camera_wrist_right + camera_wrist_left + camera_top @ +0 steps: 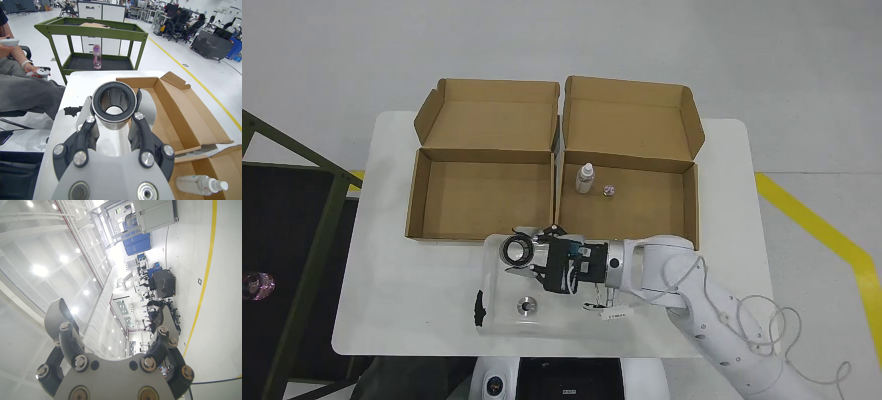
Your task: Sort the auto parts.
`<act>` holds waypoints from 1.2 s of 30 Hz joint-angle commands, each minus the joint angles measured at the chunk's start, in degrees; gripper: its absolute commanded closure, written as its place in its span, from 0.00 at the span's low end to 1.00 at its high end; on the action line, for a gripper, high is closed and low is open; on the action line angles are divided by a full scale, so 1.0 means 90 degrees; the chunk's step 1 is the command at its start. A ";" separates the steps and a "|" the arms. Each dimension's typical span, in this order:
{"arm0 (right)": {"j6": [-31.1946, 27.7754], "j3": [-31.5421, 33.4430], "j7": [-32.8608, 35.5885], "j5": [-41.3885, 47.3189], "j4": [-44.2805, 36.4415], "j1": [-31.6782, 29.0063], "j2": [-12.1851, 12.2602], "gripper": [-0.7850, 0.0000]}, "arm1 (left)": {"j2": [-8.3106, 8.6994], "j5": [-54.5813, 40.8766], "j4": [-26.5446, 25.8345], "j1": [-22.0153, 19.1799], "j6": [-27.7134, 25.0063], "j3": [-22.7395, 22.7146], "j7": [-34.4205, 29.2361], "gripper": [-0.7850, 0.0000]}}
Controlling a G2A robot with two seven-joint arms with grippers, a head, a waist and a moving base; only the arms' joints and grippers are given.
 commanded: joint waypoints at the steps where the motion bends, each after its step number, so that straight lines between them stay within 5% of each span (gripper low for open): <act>1: 0.0045 0.0054 -0.0025 0.0017 0.0002 0.0015 0.0001 1.00 | 0.0000 0.0000 0.0000 0.0000 0.0000 0.0000 0.0000 0.00; 15: 0.0691 -0.0202 -0.0022 0.0021 0.0585 0.0624 -0.0184 1.00 | 0.0000 0.0000 0.0000 0.0000 0.0000 0.0000 0.0000 0.00; 36: 0.1919 -0.1317 0.0759 -0.0031 0.2447 0.2286 -0.0887 1.00 | 0.0000 0.0000 0.0000 0.0000 0.0000 0.0000 0.0000 0.00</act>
